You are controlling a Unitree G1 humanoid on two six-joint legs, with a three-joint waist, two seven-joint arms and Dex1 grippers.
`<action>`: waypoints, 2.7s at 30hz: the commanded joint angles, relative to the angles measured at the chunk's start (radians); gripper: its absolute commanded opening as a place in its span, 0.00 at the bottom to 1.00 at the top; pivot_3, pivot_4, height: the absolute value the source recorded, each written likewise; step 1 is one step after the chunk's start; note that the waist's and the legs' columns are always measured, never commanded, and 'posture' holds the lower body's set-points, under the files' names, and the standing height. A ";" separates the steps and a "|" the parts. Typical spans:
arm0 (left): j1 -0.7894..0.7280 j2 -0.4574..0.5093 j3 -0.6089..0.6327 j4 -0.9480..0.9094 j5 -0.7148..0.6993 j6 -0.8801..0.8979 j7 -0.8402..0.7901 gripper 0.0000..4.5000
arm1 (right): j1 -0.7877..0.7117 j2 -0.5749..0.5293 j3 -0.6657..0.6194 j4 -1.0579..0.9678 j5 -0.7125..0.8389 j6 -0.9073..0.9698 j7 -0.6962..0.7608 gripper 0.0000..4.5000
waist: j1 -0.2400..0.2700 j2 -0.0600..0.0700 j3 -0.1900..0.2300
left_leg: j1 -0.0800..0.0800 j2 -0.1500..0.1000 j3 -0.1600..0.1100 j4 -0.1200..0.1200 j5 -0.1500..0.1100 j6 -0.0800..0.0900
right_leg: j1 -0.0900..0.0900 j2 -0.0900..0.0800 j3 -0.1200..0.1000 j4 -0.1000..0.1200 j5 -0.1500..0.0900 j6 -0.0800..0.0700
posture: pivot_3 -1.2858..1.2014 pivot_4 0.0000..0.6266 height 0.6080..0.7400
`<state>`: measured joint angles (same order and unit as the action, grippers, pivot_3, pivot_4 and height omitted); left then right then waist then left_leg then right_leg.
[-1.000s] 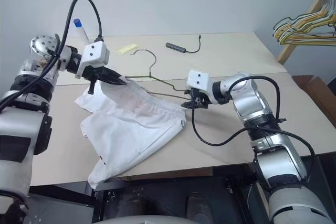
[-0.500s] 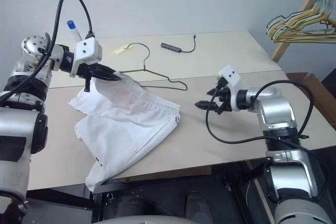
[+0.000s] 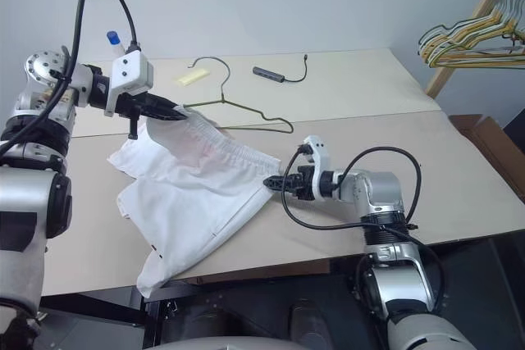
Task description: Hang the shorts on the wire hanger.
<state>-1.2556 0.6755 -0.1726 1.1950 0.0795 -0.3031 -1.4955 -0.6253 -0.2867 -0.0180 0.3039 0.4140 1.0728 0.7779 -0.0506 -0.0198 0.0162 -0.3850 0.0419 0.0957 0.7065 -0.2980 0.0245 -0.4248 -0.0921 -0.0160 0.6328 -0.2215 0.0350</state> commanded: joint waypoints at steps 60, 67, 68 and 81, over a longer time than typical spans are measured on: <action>-0.021 0.014 0.045 -0.052 -0.019 -0.028 -0.046 0.00 | -0.367 -0.304 0.281 -0.155 -0.292 -0.536 0.221 0.01 | 0.006 0.000 0.000 | -0.003 0.000 0.001 0.005 -0.002 0.003 | -0.001 0.000 -0.001 0.000 0.000 0.001 | 0.52 0.00 1.00; -0.010 0.011 0.069 -0.066 -0.043 -0.018 -0.080 0.00 | -0.361 -0.297 0.331 -0.128 -0.353 -0.569 0.251 0.11 | 0.005 0.000 0.000 | -0.004 0.001 0.000 0.005 -0.001 0.001 | -0.001 0.000 -0.001 -0.001 0.001 0.001 | 0.52 0.00 1.00; -0.008 0.012 0.070 -0.068 -0.042 -0.020 -0.082 0.00 | -0.362 -0.295 0.329 -0.124 -0.352 -0.573 0.257 0.15 | 0.005 0.000 0.000 | -0.003 0.001 0.000 0.005 -0.001 0.001 | -0.001 0.000 -0.001 0.000 0.001 0.001 | 0.52 0.00 1.00; 0.010 0.011 0.080 -0.091 -0.060 -0.014 -0.116 0.00 | -0.376 -0.246 0.307 -0.015 -0.327 -0.627 0.334 0.51 | 0.004 0.000 0.000 | -0.003 0.001 0.000 0.005 0.001 -0.001 | -0.001 0.000 -0.001 0.000 0.001 0.001 | 0.52 0.00 1.00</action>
<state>-1.2333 0.6793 -0.1205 1.1426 0.0486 -0.3219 -1.6063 -0.9665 -0.5308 0.3262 0.2940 0.0635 0.4447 1.0962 -0.0463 -0.0197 0.0162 -0.3884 0.0424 0.0961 0.7119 -0.2972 0.0231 -0.4256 -0.0923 -0.0174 0.6323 -0.2209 0.0363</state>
